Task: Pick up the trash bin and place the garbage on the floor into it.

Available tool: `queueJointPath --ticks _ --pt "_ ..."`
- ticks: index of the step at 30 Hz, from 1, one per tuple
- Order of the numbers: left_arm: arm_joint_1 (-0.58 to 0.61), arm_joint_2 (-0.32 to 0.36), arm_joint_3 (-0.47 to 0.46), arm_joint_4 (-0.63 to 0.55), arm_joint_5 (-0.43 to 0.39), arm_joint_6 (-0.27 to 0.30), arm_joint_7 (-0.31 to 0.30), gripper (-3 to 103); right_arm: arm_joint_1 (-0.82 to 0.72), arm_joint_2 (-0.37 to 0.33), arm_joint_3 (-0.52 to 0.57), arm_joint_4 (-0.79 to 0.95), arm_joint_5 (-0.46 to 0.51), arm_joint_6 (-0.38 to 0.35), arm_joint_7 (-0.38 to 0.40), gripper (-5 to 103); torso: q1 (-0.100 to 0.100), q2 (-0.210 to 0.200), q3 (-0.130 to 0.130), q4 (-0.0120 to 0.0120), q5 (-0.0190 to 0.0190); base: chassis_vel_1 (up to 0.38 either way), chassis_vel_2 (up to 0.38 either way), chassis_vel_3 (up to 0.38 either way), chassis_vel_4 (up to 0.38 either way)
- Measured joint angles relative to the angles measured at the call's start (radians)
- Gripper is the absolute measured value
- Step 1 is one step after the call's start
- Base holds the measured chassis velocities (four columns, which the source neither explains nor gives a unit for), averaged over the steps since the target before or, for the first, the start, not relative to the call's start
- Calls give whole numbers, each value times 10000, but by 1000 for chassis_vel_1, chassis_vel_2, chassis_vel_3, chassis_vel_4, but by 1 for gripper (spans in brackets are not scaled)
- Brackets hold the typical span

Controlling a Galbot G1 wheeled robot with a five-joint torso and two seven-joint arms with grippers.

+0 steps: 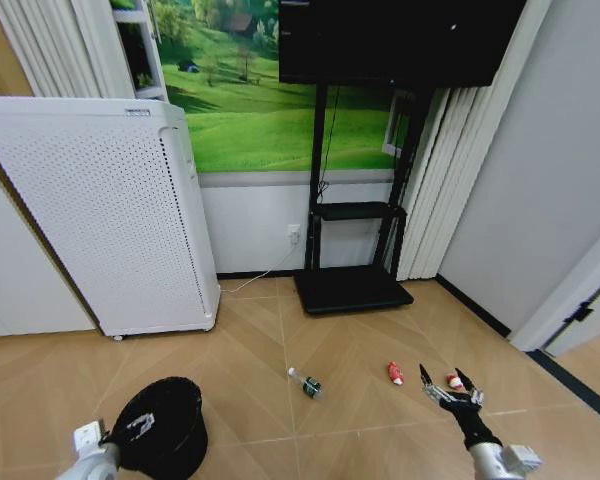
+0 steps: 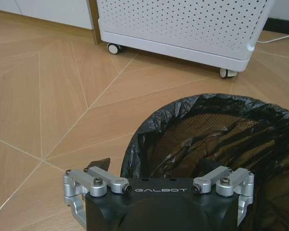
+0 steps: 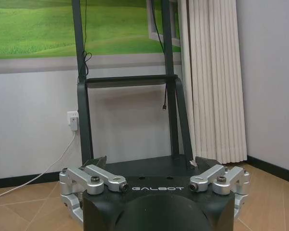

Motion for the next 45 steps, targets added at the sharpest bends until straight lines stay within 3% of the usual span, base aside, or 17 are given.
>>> queueJointPath --ticks 7,10,16,18,21,23,26,28,32,42,44,45 --pt "-47 -74 -19 317 -34 -7 36 100 111 119 -102 -17 -216 -95 20 100 0 1 1 0 0 0 0 0 0" --pt "-77 -143 7 402 -59 -38 63 85 173 122 -118 -14 -270 -158 31 100 0 2 1 0 6 0 0 0 0" --pt "-94 -190 9 475 -90 -75 77 68 196 113 -136 -19 -284 -180 40 100 0 4 1 -1 9 0 0 0 0" --pt "-96 -193 7 505 -99 -80 93 57 208 112 -145 -29 -314 -186 49 100 0 4 1 0 10 0 0 0 0" --pt "-96 -193 7 507 -100 -80 94 57 209 113 -145 -29 -315 -186 50 100 0 4 1 -1 10 0 0 0 0" --pt "-100 -193 7 517 -104 -80 98 41 218 114 -151 -37 -331 -186 53 100 0 4 1 0 10 0 0 0 0" --pt "-102 -193 7 521 -106 -80 99 35 221 115 -152 -39 -336 -186 53 100 0 4 1 0 10 0 0 0 0" --pt "-116 -193 7 536 -133 -81 101 19 229 119 -164 -49 -350 -186 58 100 0 4 2 0 7 0 0 0 0" --pt "-156 -185 18 585 -213 -51 119 7 245 122 -174 -64 -364 -186 68 100 0 4 3 0 -5 0 0 0 0" --pt "-338 -193 96 409 -242 -23 60 4 237 108 -179 -276 -360 -60 115 100 0 3 4 0 -3 0 0 0 0" --pt "-430 -185 103 398 -286 -21 152 3 235 111 -180 -293 -359 -44 117 100 0 3 4 2 -2 0 0 0 0" --pt "-581 -171 129 418 -338 -255 474 3 235 119 -186 -299 -359 -33 120 100 0 3 5 2 -3 0 0 0 0"
